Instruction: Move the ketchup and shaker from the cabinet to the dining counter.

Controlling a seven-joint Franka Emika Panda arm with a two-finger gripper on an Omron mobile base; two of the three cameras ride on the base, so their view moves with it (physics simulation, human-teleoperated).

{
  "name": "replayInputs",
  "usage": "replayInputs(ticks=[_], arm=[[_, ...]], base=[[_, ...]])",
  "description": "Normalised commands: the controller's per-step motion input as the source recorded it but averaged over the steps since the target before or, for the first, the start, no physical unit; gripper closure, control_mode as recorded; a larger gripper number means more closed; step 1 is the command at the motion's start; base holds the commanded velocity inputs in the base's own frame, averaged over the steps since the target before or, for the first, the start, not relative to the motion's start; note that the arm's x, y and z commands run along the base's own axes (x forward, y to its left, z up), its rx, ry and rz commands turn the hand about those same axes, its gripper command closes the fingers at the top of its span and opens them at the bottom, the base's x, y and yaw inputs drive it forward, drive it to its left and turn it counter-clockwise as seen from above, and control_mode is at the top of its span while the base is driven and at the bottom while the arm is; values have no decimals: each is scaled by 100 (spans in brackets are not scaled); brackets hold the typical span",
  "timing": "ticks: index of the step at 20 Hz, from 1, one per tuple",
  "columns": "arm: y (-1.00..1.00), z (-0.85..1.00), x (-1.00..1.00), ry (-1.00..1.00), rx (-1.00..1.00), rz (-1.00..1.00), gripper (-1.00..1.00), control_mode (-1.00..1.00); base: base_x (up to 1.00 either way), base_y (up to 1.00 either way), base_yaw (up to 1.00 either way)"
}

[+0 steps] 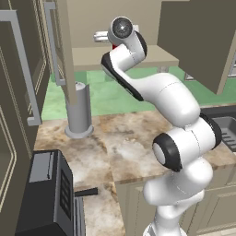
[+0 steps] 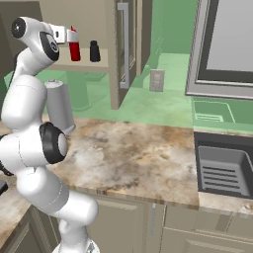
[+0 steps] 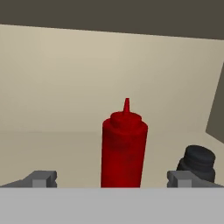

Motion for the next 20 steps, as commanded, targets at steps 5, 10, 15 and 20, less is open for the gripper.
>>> replayInputs(ticks=[5,10,15,20], arm=[[-1,-1,8,0,0,0,-100,-100],[-9,-7,9,0,0,0,-100,-100],[-8,-5,6,0,0,0,-100,-100],[0,-4,4,0,0,0,-100,-100]], base=[[0,0,0],[0,0,0],[0,0,0],[0,0,0]])
